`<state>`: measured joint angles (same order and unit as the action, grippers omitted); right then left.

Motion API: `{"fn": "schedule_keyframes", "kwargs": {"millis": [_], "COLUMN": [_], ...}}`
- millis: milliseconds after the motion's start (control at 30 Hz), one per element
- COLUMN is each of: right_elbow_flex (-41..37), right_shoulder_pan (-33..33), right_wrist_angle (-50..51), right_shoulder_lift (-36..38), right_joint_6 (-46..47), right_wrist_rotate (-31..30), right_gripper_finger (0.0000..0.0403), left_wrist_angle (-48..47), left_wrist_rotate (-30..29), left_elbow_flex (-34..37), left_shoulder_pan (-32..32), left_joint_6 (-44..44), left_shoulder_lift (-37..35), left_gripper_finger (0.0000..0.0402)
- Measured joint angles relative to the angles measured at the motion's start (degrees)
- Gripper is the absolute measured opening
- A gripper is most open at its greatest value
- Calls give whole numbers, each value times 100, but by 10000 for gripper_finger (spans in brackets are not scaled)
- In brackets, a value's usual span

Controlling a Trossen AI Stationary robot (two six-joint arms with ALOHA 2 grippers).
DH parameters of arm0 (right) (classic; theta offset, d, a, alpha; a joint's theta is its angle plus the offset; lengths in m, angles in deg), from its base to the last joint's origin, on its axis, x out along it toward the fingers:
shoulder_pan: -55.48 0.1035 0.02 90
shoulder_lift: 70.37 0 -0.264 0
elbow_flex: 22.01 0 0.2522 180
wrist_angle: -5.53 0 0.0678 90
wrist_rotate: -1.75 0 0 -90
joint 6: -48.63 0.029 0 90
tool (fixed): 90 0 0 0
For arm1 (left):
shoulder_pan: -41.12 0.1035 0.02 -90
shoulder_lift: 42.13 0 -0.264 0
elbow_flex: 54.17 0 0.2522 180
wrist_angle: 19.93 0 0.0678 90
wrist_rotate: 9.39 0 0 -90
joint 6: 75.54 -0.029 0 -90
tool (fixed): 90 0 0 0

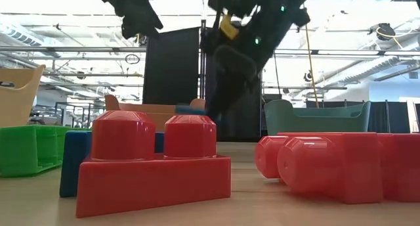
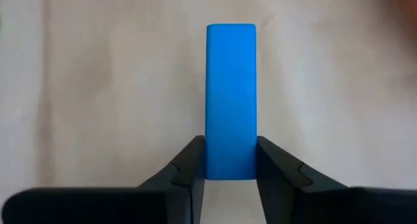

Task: Sort blocks by size
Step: Put the blue rectangular block into the orange bin

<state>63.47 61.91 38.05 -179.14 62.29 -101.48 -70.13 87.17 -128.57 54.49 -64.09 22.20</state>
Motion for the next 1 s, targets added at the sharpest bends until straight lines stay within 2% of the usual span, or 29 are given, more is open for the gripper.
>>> {"fn": "schedule_keyframes", "kwargs": {"millis": [233, 400, 667, 1000], "right_elbow_flex": [0, 4, 4, 5], "right_shoulder_pan": [0, -33, -157, -157], "right_wrist_angle": [-30, -145, -297, -539], "right_shoulder_lift": [649, 868, 903, 969], "right_joint_6": [-1079, -1782, -1951, -2073], "right_wrist_rotate": [-1508, -2279, -2477, -2479], "right_gripper_finger": [88, 88, 87, 91], "left_wrist_angle": [368, 754, 966, 1261], "left_wrist_rotate": [100, 390, 566, 291], "left_elbow_flex": [0, 0, 0, 0], "left_shoulder_pan": [0, 39, 48, 48], "left_joint_6": [476, 1353, 2577, 2881], "left_shoulder_lift": [-39, 229, 726, 1189], "left_gripper_finger": [157, 157, 157, 157]}}
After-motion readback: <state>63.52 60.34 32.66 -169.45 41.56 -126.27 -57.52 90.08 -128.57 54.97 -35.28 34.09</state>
